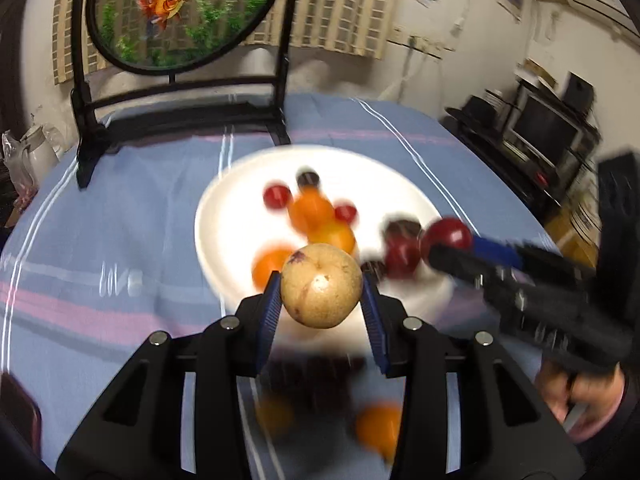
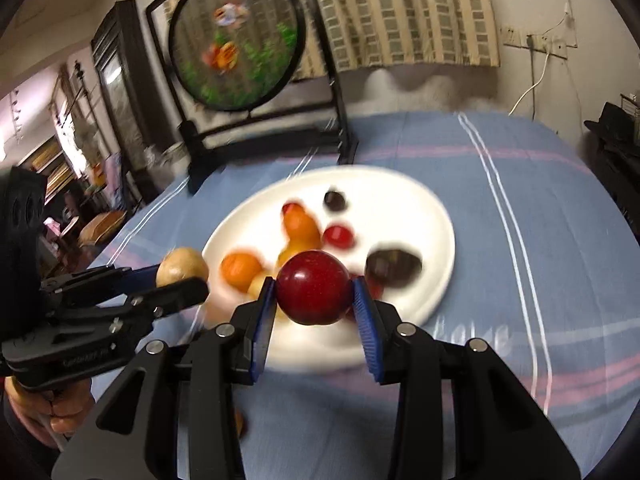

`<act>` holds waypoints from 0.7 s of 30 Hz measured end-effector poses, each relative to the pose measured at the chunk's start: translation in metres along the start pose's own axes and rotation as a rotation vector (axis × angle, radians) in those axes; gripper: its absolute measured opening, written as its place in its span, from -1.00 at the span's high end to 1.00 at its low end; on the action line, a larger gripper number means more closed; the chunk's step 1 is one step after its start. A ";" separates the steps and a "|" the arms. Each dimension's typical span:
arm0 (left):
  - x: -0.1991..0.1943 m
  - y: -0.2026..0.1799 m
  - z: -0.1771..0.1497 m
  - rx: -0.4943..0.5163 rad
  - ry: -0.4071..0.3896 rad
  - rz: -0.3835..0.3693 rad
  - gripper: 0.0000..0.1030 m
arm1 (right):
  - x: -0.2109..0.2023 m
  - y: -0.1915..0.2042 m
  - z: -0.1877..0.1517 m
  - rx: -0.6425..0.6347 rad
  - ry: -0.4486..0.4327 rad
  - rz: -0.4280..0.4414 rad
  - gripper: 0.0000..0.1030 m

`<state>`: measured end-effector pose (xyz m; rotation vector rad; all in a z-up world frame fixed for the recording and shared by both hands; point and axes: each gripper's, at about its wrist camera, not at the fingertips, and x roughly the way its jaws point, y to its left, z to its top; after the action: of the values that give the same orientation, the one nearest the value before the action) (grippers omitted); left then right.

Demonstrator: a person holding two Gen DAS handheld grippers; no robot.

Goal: Organize fruits
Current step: 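Place both held fruits on the white plate and open both grippers, then grasp a pale yellow fruit with the right gripper while the left gripper grasps a small yellow fruit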

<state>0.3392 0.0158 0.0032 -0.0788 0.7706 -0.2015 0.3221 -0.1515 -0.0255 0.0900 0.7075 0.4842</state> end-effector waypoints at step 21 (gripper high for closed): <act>-0.050 0.054 -0.066 -0.184 -0.036 0.270 -0.96 | -0.025 0.055 -0.087 -0.102 0.196 0.035 -0.15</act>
<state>0.2663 0.0789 -0.0172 -0.1509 0.7546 0.1277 0.2275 -0.1210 -0.0637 -0.0411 0.8725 0.5671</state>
